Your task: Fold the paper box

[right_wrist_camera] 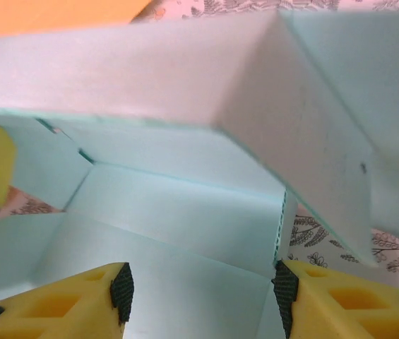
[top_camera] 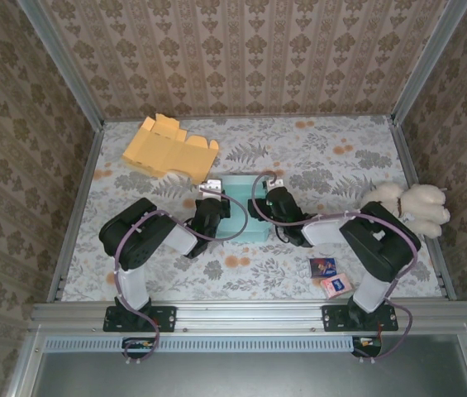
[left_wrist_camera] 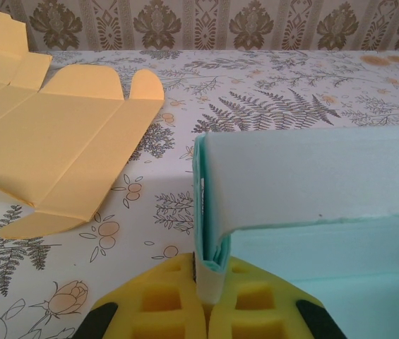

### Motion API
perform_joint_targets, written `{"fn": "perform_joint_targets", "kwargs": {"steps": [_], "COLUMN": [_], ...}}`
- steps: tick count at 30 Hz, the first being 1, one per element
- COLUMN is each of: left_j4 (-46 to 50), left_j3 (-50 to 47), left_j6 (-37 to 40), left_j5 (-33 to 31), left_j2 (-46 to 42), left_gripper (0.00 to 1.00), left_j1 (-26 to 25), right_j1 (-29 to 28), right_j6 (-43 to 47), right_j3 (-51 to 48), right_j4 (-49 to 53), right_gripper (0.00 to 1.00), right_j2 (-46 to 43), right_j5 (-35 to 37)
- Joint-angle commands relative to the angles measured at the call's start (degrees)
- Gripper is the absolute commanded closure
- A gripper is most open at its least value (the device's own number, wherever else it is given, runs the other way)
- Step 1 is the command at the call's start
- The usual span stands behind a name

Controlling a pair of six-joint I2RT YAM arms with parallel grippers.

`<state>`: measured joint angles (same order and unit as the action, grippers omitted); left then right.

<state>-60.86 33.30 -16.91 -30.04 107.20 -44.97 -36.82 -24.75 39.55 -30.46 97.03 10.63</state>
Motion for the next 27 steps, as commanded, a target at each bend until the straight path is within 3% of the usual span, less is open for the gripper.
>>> {"fn": "perform_joint_targets", "kwargs": {"steps": [1, 12, 18, 23, 27], "left_j4": [-1.01, -0.75, -0.62, -0.84, -1.01], "left_j3": [0.63, 0.4, 0.11, -0.56, -0.78], "left_j6": [-1.14, -1.03, -0.91, -0.89, -0.93], "left_j5": [-0.35, -0.63, -0.04, 0.75, 1.34], "left_j2": [0.64, 0.23, -0.39, -0.83, -0.85], "left_gripper": [1.0, 1.0, 1.0, 1.0, 1.0], "left_j1": [-0.12, 0.07, 0.4, 0.54, 0.7], "right_j1": [-0.27, -0.27, 0.12, 4.35, 8.93], "right_j6": [0.95, 5.51, 7.04, 5.33, 4.62], "right_j3": [-0.6, -2.03, -5.54, -6.5, -6.51], "right_j4": [6.35, 19.63, 21.14, 21.92, 20.03], "right_gripper": [0.41, 0.42, 0.42, 0.42, 0.42], "right_j2": [-3.74, -16.91, -26.0, -26.59, -23.9], "right_j5": [1.85, 3.76, 7.87, 9.61, 6.82]}}
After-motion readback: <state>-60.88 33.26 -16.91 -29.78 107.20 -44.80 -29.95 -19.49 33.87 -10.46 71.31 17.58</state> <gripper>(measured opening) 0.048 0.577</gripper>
